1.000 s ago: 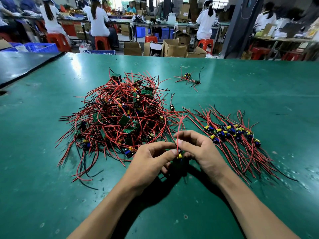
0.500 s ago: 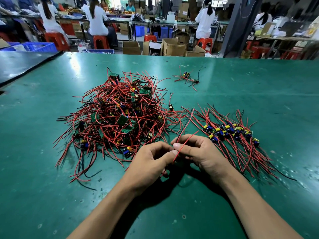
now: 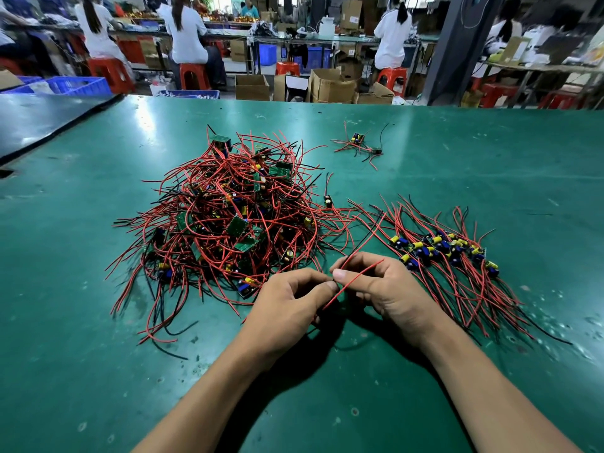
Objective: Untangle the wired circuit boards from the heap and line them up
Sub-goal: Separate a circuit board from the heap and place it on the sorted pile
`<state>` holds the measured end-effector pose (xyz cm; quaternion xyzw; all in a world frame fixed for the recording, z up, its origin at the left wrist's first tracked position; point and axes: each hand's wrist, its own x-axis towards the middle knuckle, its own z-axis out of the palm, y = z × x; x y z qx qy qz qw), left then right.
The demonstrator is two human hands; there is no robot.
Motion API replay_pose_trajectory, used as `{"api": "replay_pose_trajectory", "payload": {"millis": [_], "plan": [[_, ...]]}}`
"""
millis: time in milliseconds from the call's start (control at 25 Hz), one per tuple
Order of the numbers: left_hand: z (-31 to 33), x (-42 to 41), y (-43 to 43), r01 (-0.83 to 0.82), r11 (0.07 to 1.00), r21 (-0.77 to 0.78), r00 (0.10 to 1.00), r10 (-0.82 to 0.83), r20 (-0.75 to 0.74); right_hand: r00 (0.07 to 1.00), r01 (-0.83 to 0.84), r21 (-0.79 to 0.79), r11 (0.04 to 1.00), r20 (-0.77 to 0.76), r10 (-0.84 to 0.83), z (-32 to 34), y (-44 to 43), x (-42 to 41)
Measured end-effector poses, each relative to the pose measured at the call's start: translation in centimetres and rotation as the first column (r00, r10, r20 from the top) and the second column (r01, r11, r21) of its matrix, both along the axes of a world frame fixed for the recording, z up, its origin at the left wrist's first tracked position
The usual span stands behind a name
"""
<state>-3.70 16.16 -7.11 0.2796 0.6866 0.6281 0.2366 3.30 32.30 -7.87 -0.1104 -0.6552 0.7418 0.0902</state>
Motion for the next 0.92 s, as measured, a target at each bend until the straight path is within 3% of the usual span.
{"api": "replay_pose_trajectory", "payload": {"millis": [320, 520, 720, 920], "plan": [[-0.2, -0.2, 0.0, -0.029, 1.000, -0.001, 0.999, 0.029, 0.029, 0.998, 0.028, 0.060, 0.998, -0.056, -0.025, 0.1, -0.6, -0.3], [-0.1, -0.4, -0.2, -0.077, 0.997, 0.009, 0.997, 0.077, 0.012, 0.998, -0.049, 0.118, 0.992, -0.043, 0.055, 0.5, -1.1, -0.5], [-0.2, -0.7, -0.1, -0.105, 0.994, -0.002, 0.993, 0.105, 0.048, 0.997, 0.071, 0.224, 0.972, 0.010, -0.075, 0.4, -1.2, -1.3], [-0.1, -0.7, 0.2, -0.118, 0.992, -0.036, 0.992, 0.119, 0.033, 0.972, 0.227, 0.181, 0.957, 0.010, -0.233, -0.1, -1.2, -1.7]]}}
